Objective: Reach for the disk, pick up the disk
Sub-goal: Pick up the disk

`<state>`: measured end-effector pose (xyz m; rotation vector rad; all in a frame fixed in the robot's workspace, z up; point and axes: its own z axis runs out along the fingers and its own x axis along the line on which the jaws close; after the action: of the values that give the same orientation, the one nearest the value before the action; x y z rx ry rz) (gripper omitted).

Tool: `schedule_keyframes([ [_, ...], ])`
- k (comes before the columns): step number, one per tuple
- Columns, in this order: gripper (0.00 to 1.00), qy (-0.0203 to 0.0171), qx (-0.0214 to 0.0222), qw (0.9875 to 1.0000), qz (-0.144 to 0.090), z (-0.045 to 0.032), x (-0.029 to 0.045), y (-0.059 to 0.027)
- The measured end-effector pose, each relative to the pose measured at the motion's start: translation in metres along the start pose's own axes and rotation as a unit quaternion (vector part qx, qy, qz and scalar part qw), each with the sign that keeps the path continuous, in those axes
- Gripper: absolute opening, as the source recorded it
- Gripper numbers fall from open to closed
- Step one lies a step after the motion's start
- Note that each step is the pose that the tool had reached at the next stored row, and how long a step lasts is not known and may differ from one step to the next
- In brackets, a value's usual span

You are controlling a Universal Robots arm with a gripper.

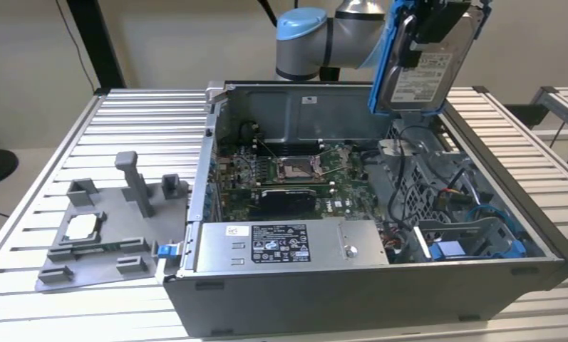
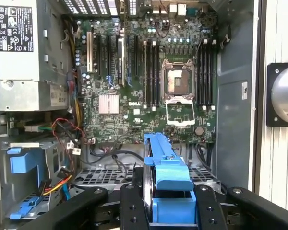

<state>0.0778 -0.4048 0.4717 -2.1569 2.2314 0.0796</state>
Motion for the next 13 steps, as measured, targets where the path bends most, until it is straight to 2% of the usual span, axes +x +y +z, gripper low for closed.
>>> schedule_keyframes([
  [13,0.00,-0.0001,0.0000,1.0000,0.000,0.0000,0.0045,-0.0026],
])
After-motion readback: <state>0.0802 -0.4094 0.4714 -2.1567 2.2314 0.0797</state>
